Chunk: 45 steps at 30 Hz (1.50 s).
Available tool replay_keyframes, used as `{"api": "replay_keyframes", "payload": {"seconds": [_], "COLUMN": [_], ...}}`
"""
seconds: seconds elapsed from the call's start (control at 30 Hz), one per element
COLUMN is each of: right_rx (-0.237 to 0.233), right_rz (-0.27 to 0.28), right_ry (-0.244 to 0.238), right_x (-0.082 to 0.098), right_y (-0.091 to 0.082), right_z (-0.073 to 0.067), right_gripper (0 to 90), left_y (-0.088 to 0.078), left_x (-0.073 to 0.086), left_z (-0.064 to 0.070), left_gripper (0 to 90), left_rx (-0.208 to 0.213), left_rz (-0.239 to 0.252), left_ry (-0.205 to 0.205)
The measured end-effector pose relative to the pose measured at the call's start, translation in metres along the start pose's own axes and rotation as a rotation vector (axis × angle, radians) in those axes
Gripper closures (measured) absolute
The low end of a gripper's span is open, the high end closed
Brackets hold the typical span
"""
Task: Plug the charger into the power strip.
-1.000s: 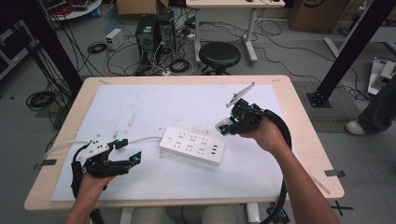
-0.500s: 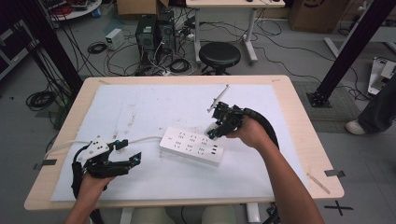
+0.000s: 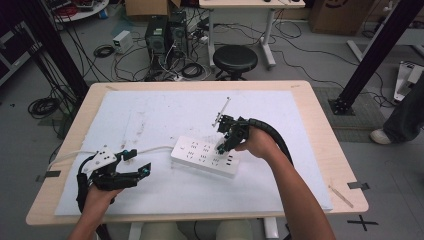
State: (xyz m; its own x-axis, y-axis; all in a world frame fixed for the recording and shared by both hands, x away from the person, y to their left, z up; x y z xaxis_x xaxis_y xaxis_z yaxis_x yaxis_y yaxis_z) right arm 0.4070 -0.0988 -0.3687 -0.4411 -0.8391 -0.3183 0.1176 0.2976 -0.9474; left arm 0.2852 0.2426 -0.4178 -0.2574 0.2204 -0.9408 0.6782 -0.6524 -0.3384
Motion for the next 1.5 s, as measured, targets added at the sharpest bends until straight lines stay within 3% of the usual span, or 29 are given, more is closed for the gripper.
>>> {"api": "replay_keyframes", "payload": {"seconds": [0.3,0.6,0.8,1.1,1.13,1.5], "right_rx": [-0.009,0.05,0.047,0.074,0.093,0.073], "right_rz": [-0.013,-0.119,-0.137,-0.205,-0.246,-0.251], "right_ry": [-0.024,-0.117,-0.082,-0.112,-0.134,-0.122], "right_x": [-0.004,-0.019,-0.022,-0.032,-0.034,-0.033], "right_y": [0.005,0.011,0.012,0.016,0.025,0.025], "right_z": [0.001,-0.011,-0.01,-0.015,-0.018,-0.015], "right_gripper": [63.3,63.5,63.6,63.6,63.6,63.7], "left_y": [-0.001,-0.002,-0.001,0.0,-0.002,-0.004], "left_x": [0.004,0.004,0.005,0.005,0.006,0.007], "left_z": [-0.002,-0.004,-0.003,-0.004,-0.004,-0.009], "left_gripper": [23.6,23.7,23.7,23.7,23.7,23.7], "left_rx": [-0.002,-0.004,-0.002,-0.006,-0.01,-0.022], "left_rz": [0.0,0.0,0.0,-0.003,-0.001,0.003], "left_ry": [-0.008,-0.01,-0.014,-0.016,-0.017,-0.03]}}
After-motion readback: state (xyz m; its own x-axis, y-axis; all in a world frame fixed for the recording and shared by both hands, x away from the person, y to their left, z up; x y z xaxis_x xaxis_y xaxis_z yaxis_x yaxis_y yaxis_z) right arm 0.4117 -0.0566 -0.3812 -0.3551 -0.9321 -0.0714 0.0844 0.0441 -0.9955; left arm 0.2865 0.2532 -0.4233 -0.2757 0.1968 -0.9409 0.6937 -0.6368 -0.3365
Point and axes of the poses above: each handheld gripper's, and its own axes: y roughly forward along the jaws, x roughly out of its underside, z roughly to its right, the point moved 2 cm from there along y, roughly forward along the jaws, and after that the axes turned 5 degrees about y, right-handed, at the moved point
